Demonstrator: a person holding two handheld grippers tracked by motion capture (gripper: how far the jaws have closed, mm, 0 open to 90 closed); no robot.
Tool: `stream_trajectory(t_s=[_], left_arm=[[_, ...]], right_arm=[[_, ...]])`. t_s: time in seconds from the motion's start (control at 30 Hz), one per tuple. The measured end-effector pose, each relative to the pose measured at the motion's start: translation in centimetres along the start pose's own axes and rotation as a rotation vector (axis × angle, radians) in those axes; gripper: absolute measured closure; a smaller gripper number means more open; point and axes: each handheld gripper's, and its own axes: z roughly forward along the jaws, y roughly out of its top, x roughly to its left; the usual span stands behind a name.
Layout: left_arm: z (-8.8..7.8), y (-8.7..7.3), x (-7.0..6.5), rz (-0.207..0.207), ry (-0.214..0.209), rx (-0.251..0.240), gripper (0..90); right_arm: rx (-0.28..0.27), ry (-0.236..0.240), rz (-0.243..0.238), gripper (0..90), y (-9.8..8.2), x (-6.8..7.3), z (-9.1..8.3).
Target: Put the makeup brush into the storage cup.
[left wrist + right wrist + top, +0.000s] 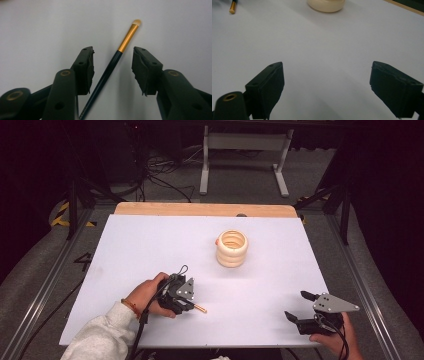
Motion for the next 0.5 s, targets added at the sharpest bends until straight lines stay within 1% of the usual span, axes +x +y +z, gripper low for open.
stream_trajectory(t_s=[0.03, 0.07, 0.13, 0.17, 0.2, 0.23, 0.27, 0.37, 0.4, 0.47, 0.5], left_arm=[[0.2, 0.2, 0.1, 0.01, -0.003, 0.015, 54.1], [0.4, 0.5, 0.2, 0.02, -0.019, 0.029, 54.5], [0.8, 0.8, 0.3, 0.038, -0.033, 0.055, 58.4], [1.1, 1.0, 0.3, 0.039, -0.03, 0.083, 59.3], [1.3, 1.0, 0.3, 0.046, -0.042, 0.097, 61.0], [1.3, 1.0, 0.3, 0.046, -0.042, 0.097, 63.0], [1.5, 1.0, 0.2, 0.034, -0.052, 0.109, 63.0], [1.5, 1.0, 0.3, 0.029, -0.068, 0.105, 66.2], [1.5, 1.0, 0.3, 0.022, -0.08, 0.105, 73.1], [1.6, 1.0, 0.2, 0.016, -0.104, 0.107, 79.6], [1.6, 1.0, 0.2, 0.024, -0.108, 0.109, 79.6]], right_arm=[[0.0, 0.0, 0.0, 13.2, 0.0, 0.0, 0.0], [0.001, 0.001, 0.0, 13.3, 0.0, 0.0, 0.0], [0.007, 0.001, 0.003, 13.7, -0.1, 0.0, 0.0], [0.009, -0.001, 0.002, 13.8, -0.1, 0.0, 0.0], [0.01, 0.0, 0.0, 13.8, -0.1, -0.1, 0.0], [0.01, 0.0, 0.0, 13.8, -0.1, -0.1, 0.0], [0.01, 0.001, -0.002, 13.9, -0.2, -0.1, 0.0], [0.015, 0.003, 0.002, 14.0, -0.2, -0.1, 0.0], [0.018, 0.002, 0.0, 14.4, -0.2, -0.1, 0.0], [0.031, -0.003, -0.001, 14.6, -0.2, 0.0, 0.1], [0.031, -0.003, -0.001, 14.6, -0.2, 0.0, 0.1]])
